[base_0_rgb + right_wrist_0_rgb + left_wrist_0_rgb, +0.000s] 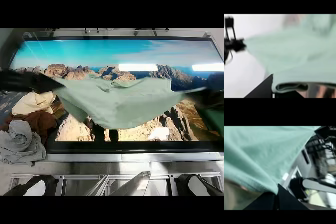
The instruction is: Fold the shirts.
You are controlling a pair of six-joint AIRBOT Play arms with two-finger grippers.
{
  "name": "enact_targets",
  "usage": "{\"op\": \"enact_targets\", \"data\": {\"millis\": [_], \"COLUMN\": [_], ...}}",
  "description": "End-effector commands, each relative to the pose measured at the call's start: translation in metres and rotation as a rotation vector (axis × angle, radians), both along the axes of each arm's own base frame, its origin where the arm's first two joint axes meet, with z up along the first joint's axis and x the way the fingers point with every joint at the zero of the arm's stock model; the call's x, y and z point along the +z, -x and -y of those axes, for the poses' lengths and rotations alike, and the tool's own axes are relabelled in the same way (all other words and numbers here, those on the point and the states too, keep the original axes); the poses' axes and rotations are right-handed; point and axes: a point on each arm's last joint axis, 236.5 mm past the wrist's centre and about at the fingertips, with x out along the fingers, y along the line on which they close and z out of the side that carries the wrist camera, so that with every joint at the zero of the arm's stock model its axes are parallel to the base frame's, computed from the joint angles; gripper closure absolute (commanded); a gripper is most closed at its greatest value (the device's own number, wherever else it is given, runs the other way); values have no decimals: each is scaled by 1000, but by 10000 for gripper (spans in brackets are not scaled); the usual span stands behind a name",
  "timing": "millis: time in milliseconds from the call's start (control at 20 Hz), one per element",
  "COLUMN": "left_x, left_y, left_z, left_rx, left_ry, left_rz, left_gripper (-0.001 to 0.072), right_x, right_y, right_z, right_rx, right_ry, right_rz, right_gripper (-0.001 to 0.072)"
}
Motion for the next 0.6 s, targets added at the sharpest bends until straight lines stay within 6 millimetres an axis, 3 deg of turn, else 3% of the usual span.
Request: {"op": "enact_targets", "data": {"millis": [0,50,150,200,300,350,400,500,550], "left_x": [172,211,257,273,291,284,269,214,185], "left_y": [78,95,119,124,121,109,93,54,32], "left_z": [0,-6,-10,-11,-14,-20,-27,-31,-32], "left_rx": [147,268,460,524,528,491,448,281,214], "left_ry": [-90,-169,-353,-410,-388,-355,-314,-228,-189], "left_rz": [631,795,1014,1083,1125,1063,960,697,574], "left_gripper": [684,683,683,682,682,682,682,682,683], "right_x": [194,231,286,305,315,306,284,216,187], "right_y": [95,125,163,168,147,120,83,6,-18], "right_z": [-6,-17,-19,-10,-1,7,16,42,47], "right_rx": [-138,-98,-36,-30,-58,-108,-189,-348,-373], "right_ry": [-10,-29,-125,-176,-143,-87,7,234,289], "right_rz": [684,828,1025,1047,1001,915,805,536,450], "right_gripper": [692,691,691,691,691,691,691,692,691]}}
